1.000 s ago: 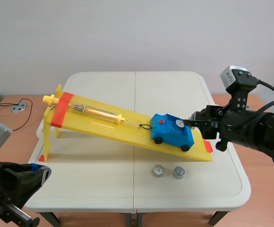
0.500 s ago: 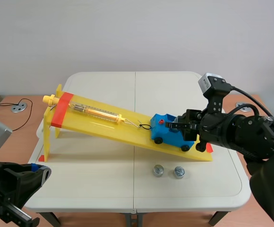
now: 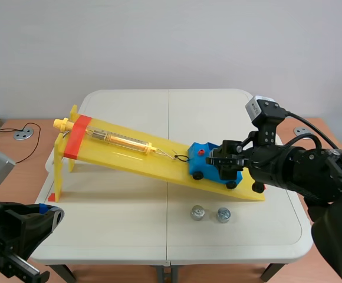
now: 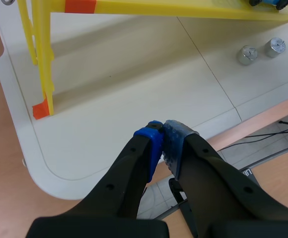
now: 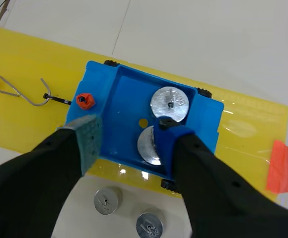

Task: Place the four metal weights on the blue cart on the ramp.

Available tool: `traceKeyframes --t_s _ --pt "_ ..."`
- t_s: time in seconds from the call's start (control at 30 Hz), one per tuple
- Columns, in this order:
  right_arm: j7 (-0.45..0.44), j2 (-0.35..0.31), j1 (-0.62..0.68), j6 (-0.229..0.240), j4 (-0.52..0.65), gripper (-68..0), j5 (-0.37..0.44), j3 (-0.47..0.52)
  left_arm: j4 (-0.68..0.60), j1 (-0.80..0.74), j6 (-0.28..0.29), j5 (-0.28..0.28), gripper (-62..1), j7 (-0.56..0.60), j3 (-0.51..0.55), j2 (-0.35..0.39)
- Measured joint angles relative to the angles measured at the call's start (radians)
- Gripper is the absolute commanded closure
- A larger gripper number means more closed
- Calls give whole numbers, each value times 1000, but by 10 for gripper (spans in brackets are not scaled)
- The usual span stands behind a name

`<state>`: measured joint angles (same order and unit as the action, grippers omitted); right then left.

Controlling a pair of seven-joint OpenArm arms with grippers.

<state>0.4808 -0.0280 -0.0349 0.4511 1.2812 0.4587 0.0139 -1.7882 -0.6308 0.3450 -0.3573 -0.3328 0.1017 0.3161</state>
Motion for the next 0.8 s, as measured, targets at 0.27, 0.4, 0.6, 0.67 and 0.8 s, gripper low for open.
traceKeyframes --t_s 0.27,0.4,0.6,0.67,0.8 --pt "44 -78 114 67 198 -279 77 87 0 0 0 0 -29 0 0 0" --pt "47 -154 211 70 338 -279 93 143 0 0 0 0 -29 0 0 0" --pt "70 -240 350 71 531 -279 114 210 0 0 0 0 -29 0 0 0" --pt "80 -261 396 71 589 -279 116 230 0 0 0 0 -29 0 0 0" --pt "90 -298 492 77 688 -279 118 271 0 0 0 0 -29 0 0 0"
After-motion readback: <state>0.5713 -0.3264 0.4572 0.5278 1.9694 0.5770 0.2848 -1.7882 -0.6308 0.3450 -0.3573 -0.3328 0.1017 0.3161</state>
